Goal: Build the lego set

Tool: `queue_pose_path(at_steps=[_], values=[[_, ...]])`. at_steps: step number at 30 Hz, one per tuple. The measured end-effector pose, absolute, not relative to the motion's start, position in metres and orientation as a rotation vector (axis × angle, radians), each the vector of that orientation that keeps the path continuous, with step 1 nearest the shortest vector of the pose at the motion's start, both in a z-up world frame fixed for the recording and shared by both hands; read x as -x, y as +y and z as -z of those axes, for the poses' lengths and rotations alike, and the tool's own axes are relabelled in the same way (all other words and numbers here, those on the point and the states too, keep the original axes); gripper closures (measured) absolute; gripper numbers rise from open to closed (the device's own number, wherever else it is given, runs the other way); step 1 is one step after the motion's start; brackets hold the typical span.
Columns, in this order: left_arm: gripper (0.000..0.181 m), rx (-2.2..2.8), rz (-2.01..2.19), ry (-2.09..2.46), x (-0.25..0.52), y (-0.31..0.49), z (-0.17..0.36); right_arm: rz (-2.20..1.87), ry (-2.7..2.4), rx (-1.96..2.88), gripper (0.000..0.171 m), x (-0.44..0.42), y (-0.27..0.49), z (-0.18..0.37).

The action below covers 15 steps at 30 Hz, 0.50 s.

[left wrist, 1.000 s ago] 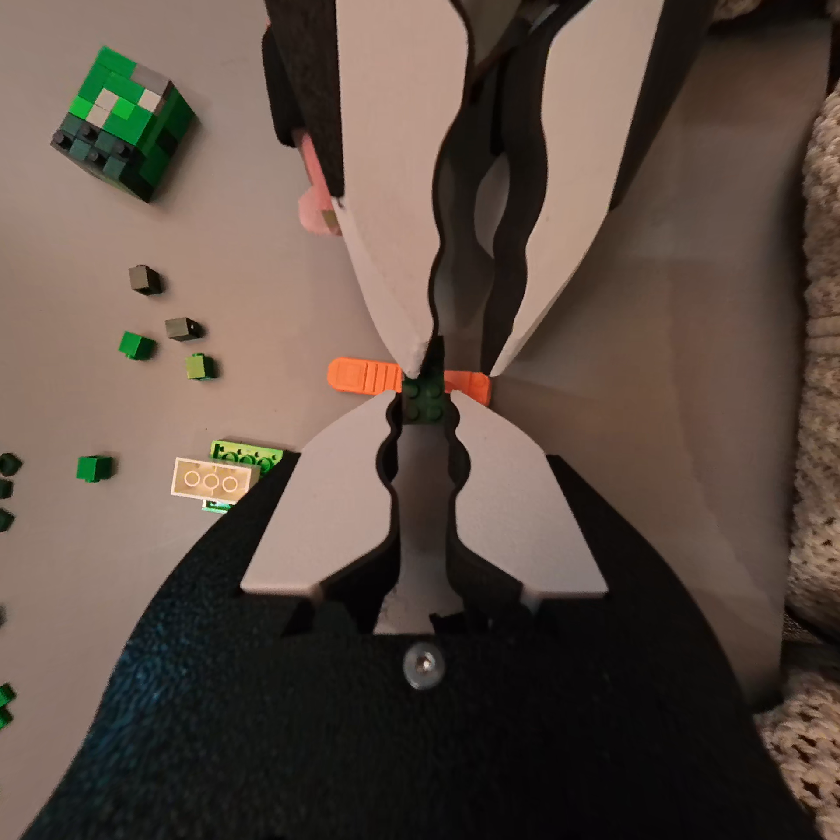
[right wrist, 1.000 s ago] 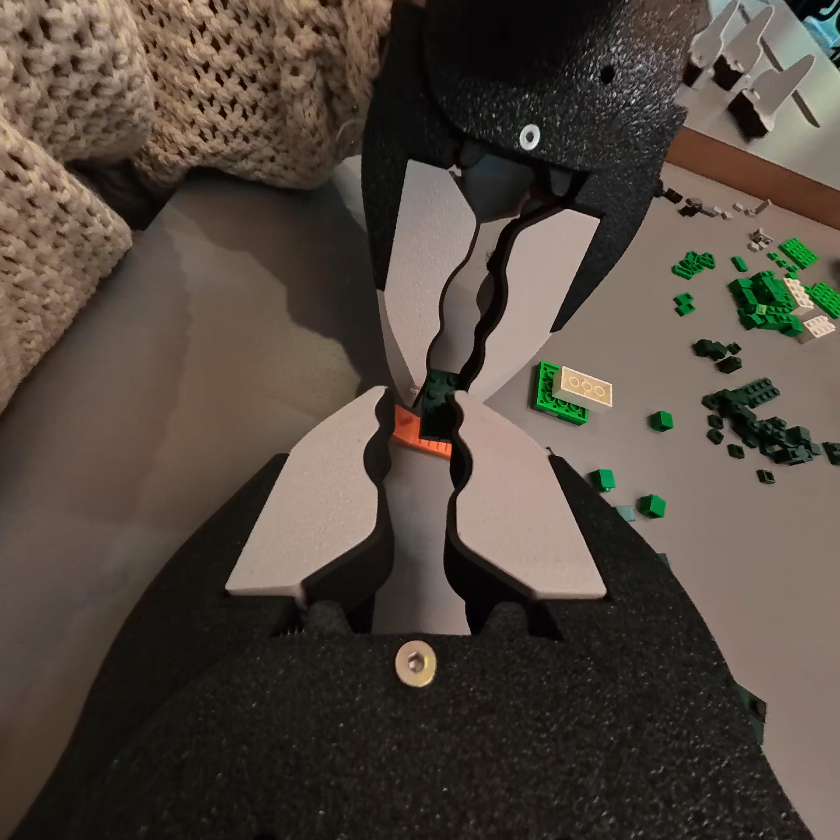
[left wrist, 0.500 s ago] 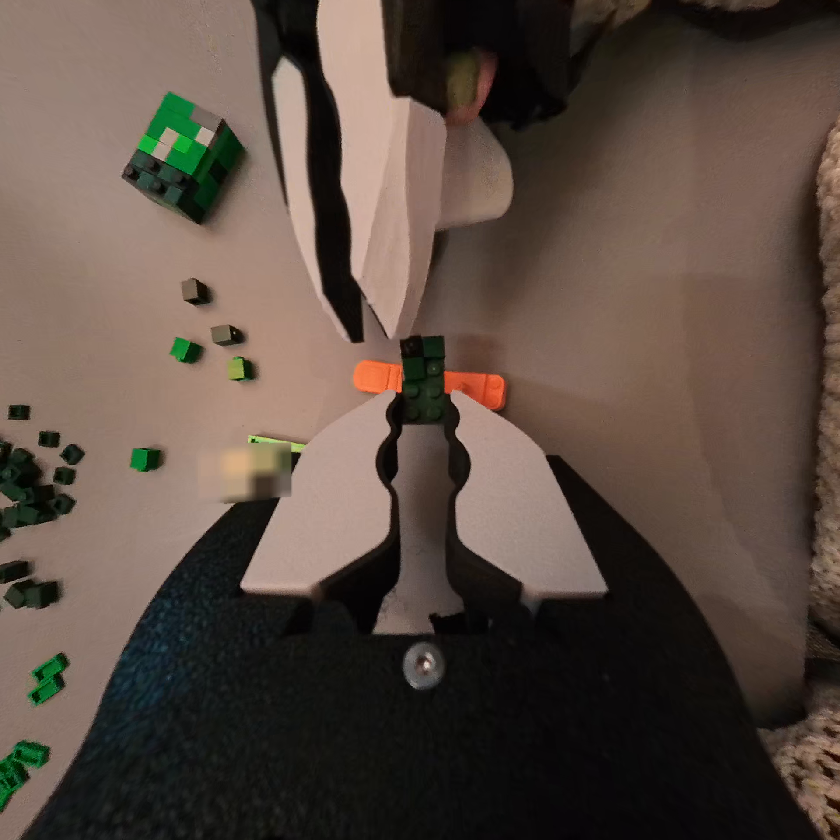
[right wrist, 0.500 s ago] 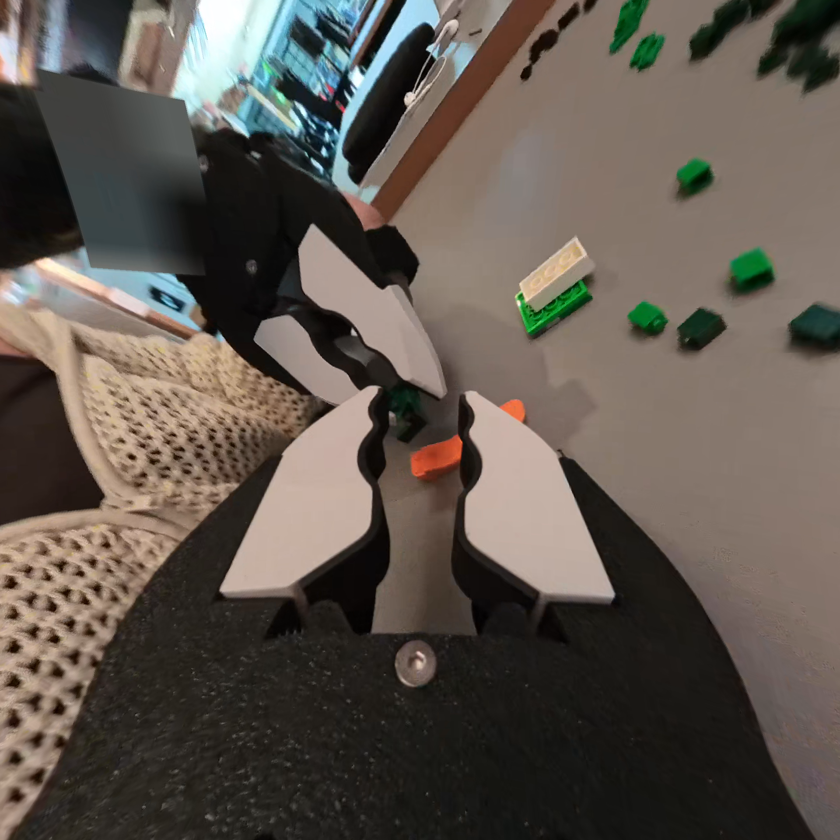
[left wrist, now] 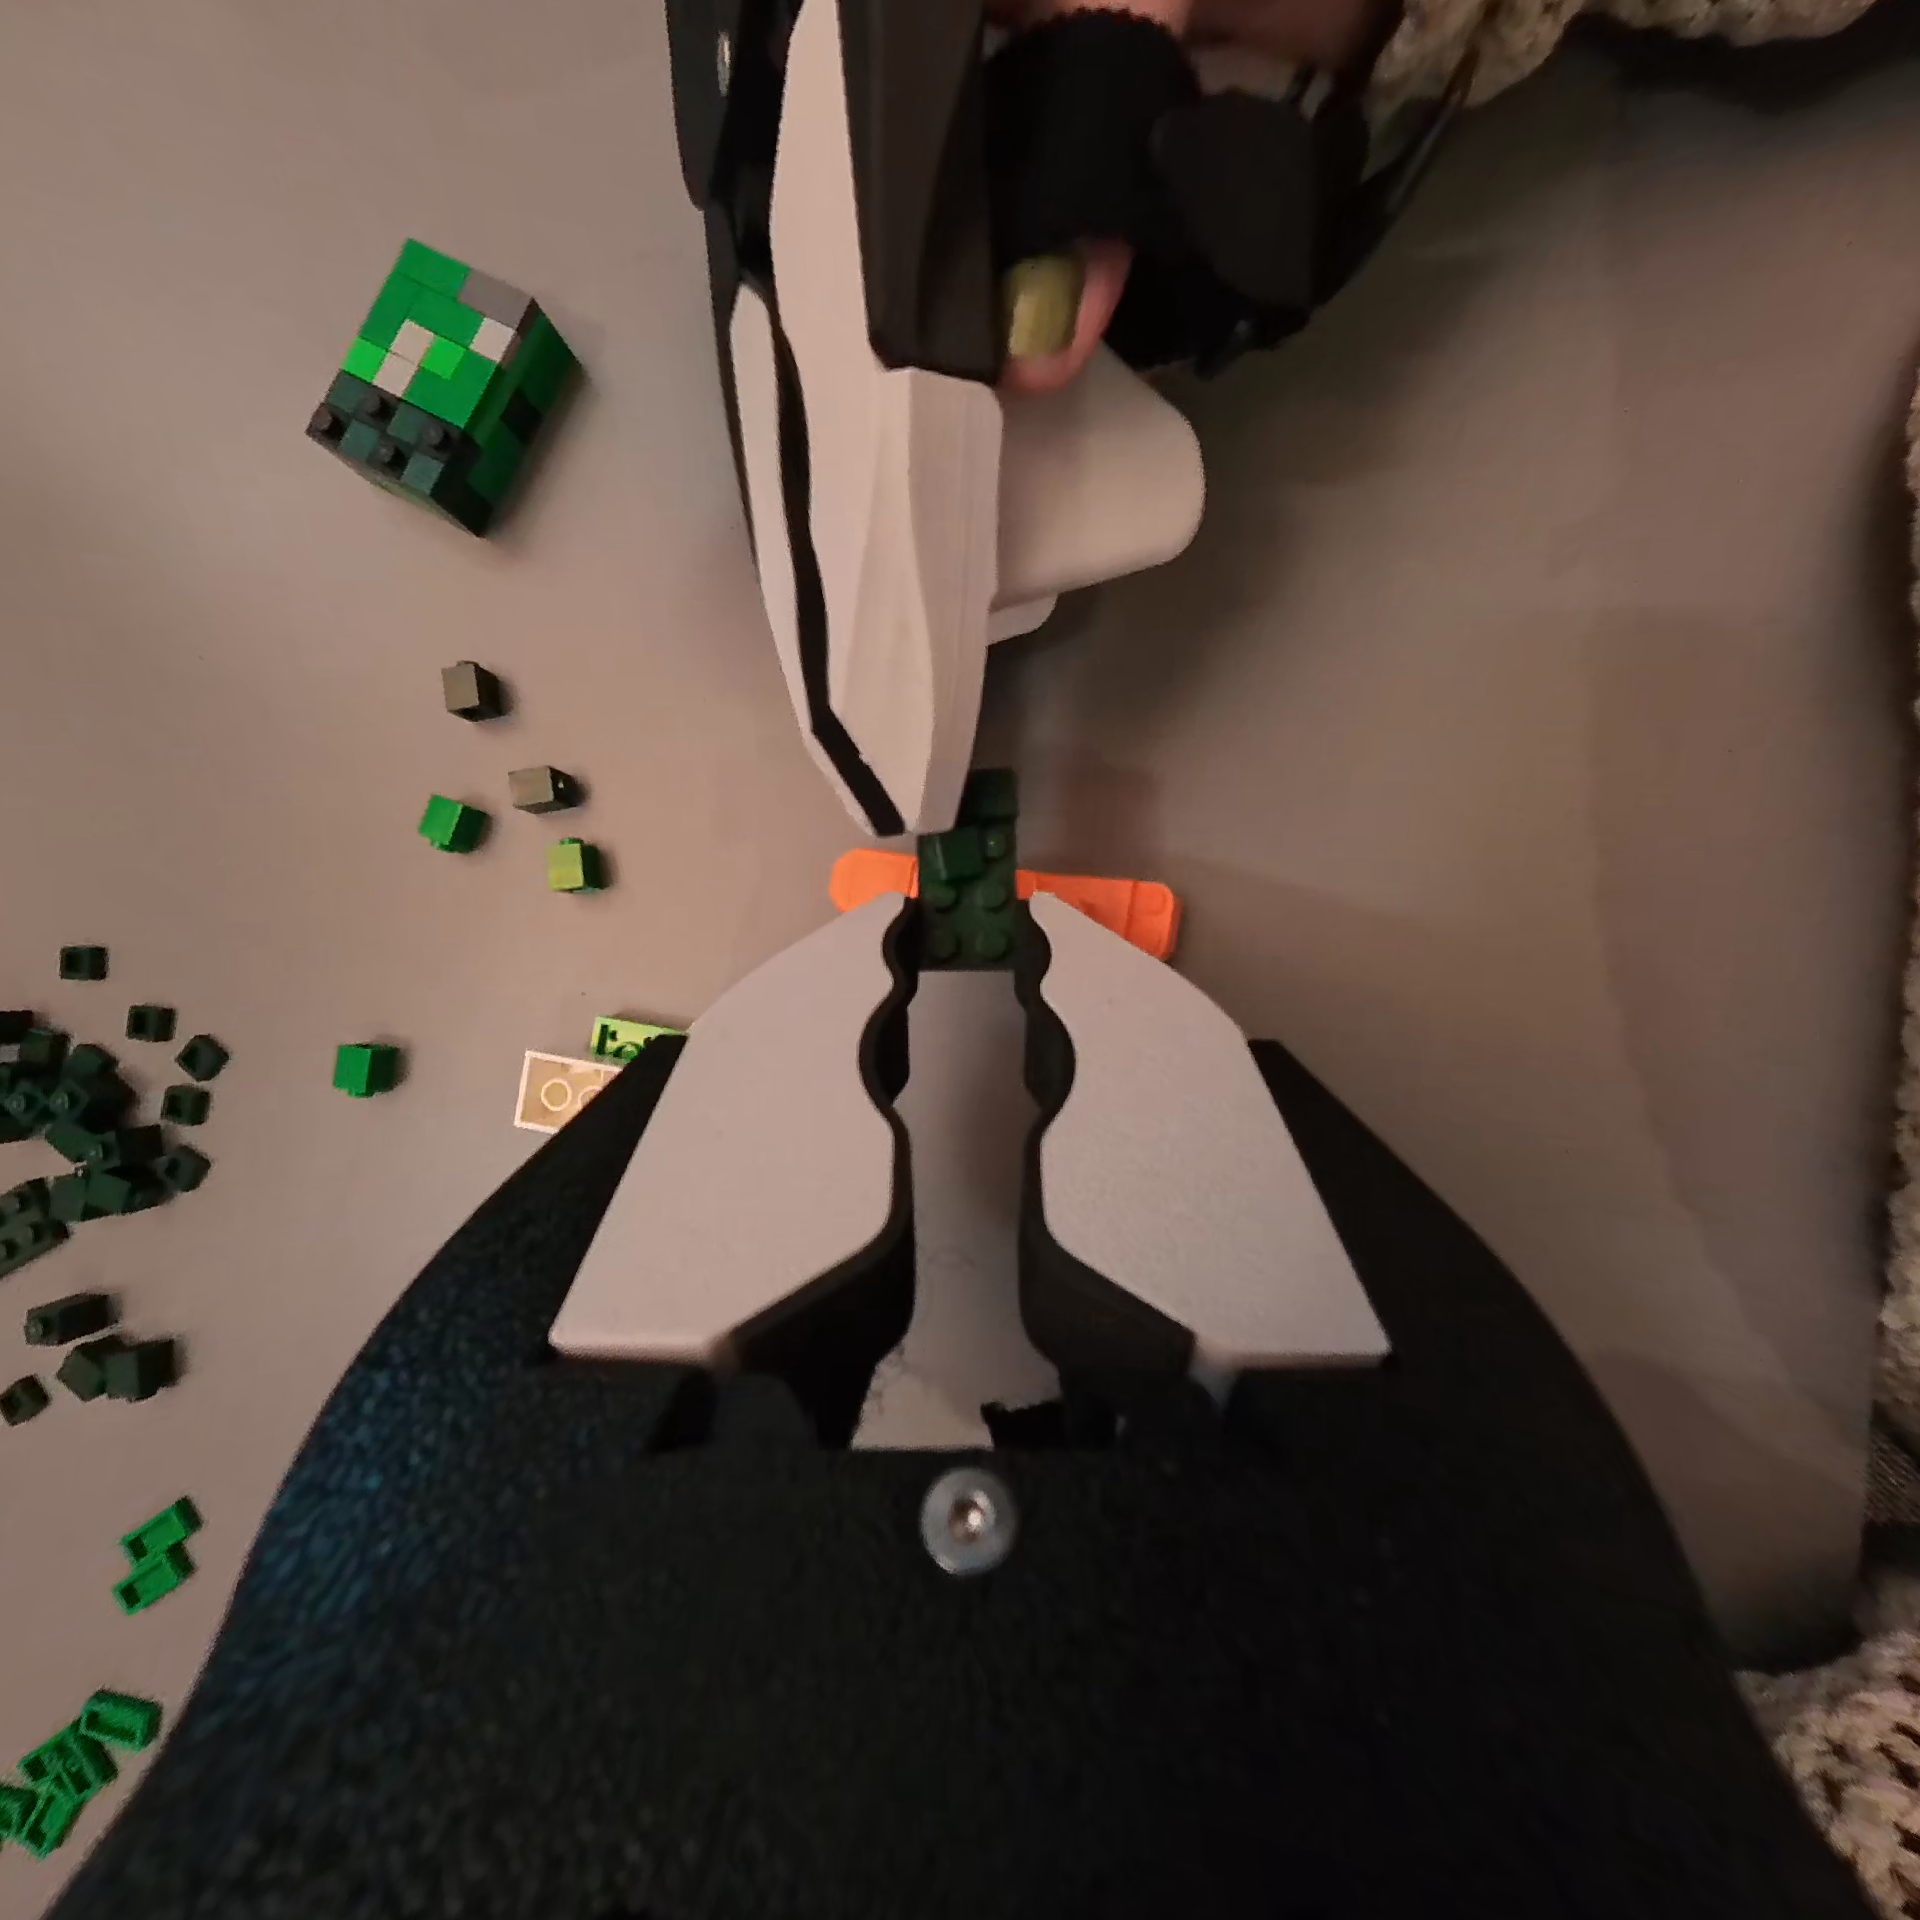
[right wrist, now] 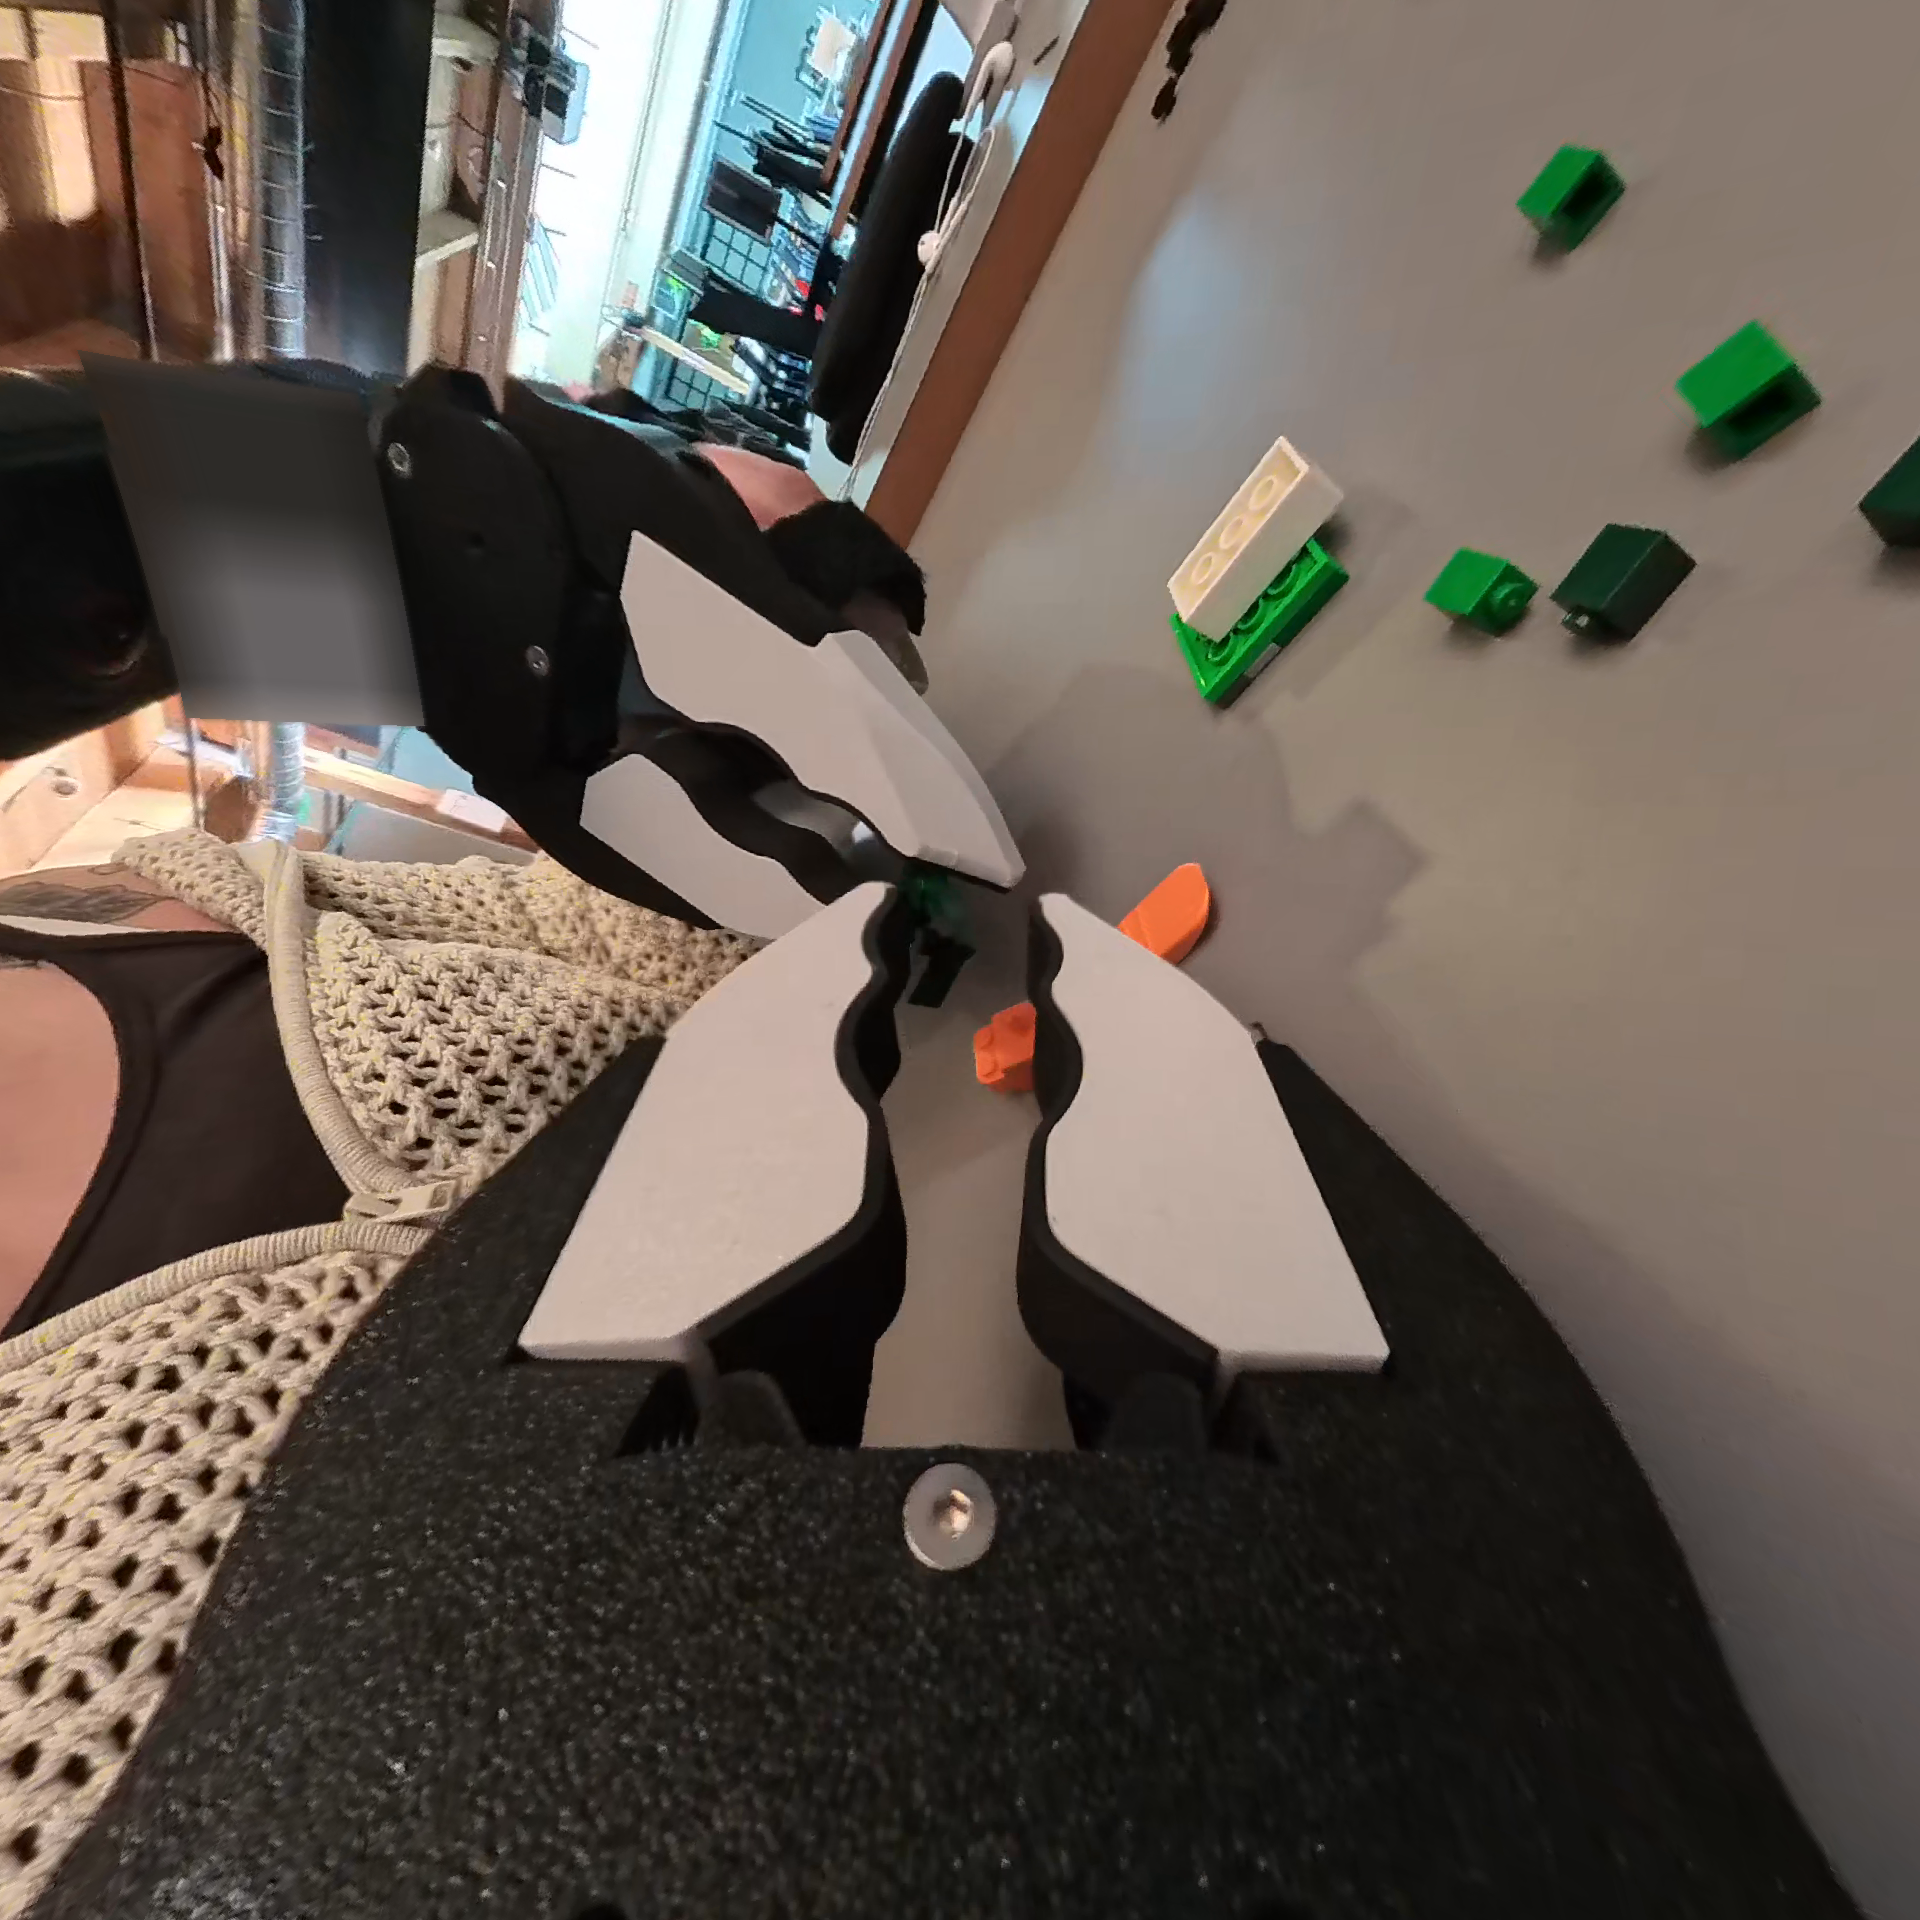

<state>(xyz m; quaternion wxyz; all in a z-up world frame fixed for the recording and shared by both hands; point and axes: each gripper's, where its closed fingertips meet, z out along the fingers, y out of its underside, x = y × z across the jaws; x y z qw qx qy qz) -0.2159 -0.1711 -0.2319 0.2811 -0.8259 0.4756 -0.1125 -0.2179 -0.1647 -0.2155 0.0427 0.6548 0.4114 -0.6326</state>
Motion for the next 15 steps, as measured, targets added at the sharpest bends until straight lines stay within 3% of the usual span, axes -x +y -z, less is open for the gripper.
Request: queue_pose_path(at_steps=[15], values=[[0.165, 2.222, 0.321, 1.279, 0.2143, -0.1713, 0.2351, 1.911, 1.391, -2.007, 0.145, 0.2195, -0.1713, 0.2164]])
